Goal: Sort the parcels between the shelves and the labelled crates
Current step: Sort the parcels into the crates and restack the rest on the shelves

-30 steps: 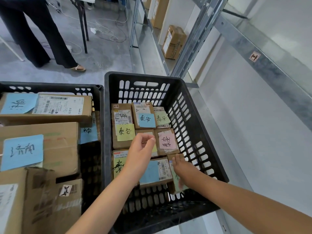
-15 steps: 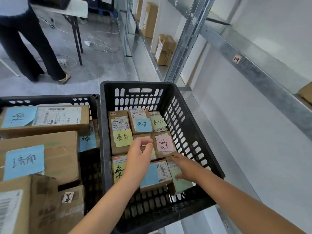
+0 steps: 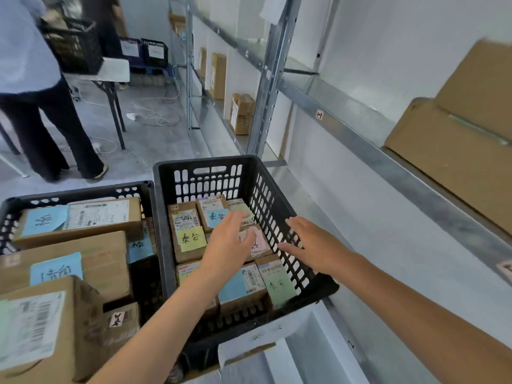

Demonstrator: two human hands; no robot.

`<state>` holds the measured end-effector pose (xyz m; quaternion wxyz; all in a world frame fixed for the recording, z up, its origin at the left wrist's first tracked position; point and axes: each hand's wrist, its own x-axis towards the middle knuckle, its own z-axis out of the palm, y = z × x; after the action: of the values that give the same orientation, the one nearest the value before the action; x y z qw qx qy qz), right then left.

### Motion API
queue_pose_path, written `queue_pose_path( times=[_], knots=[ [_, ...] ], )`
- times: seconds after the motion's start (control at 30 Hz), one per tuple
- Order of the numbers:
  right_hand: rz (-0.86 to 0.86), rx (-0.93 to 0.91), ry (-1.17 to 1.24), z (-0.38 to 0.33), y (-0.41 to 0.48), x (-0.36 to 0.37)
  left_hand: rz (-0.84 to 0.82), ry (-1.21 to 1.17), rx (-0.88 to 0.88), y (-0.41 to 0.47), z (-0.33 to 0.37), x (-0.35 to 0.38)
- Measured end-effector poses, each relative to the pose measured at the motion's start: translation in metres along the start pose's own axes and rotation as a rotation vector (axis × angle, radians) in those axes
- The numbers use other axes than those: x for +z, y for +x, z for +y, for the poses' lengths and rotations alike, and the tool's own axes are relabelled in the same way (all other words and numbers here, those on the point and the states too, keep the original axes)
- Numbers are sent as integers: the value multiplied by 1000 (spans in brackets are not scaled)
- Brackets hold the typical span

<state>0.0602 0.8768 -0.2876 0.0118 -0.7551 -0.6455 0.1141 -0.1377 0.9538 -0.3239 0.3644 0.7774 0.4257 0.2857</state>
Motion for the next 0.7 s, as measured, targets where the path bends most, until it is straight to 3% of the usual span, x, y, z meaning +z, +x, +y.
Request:
queue_pose_path(
  times=[0.23,0.7],
  knots=[
    [242,-26,3,-14,-49,-54,18,88,162,-19,65,-28],
    [748,61,-105,-24,-173,-204,104,77,707,-25,243,-46]
  ],
)
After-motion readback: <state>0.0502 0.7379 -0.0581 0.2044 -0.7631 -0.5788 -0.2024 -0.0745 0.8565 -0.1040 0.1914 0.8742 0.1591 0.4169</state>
